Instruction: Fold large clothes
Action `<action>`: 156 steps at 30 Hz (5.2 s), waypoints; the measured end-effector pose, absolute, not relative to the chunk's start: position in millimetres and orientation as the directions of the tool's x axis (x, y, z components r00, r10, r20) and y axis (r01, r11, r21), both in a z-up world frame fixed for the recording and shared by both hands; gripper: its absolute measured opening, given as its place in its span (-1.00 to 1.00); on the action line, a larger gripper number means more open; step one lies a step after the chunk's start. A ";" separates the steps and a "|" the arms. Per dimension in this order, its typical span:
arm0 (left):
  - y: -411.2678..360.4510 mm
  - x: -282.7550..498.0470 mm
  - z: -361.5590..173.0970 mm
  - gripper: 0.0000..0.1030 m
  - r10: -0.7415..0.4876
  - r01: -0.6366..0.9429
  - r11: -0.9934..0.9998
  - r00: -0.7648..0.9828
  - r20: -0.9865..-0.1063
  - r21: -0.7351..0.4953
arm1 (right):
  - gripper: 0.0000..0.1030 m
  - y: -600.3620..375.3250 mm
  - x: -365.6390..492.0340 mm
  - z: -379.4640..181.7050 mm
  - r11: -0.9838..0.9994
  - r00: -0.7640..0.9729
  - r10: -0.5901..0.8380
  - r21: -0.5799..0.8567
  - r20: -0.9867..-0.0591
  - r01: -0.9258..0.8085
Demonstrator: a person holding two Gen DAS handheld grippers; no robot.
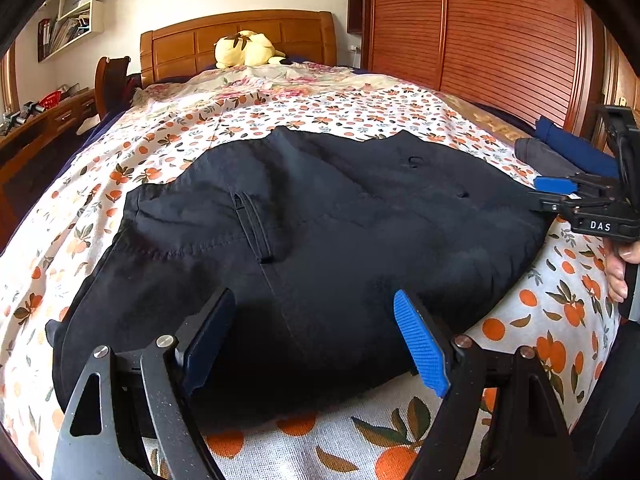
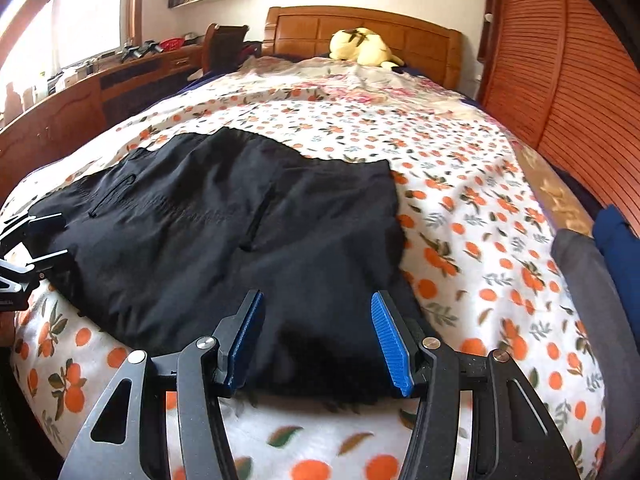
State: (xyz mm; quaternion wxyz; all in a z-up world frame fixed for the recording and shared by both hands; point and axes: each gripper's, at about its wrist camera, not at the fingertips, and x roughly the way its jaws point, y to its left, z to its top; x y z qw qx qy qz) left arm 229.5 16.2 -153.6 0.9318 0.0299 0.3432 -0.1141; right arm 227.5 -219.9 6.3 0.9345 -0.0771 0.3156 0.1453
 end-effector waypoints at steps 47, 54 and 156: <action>12.9 215.0 -114.0 0.60 -0.231 0.257 0.966 0.790 -0.568 -0.035 | -0.74 -217.3 236.0 56.7 0.909 0.777 0.407 0.132 -0.480 -0.395; 54.7 197.9 -105.4 0.60 -0.209 0.210 0.976 0.819 -0.534 -0.060 | -0.76 -155.6 213.5 98.9 0.861 0.778 0.475 0.037 -0.411 -0.507; 150.3 151.1 -140.3 -0.78 -0.013 -0.030 0.998 0.750 -0.661 -0.053 | -0.52 -43.2 250.1 7.9 0.683 0.537 0.592 0.020 -0.601 -0.730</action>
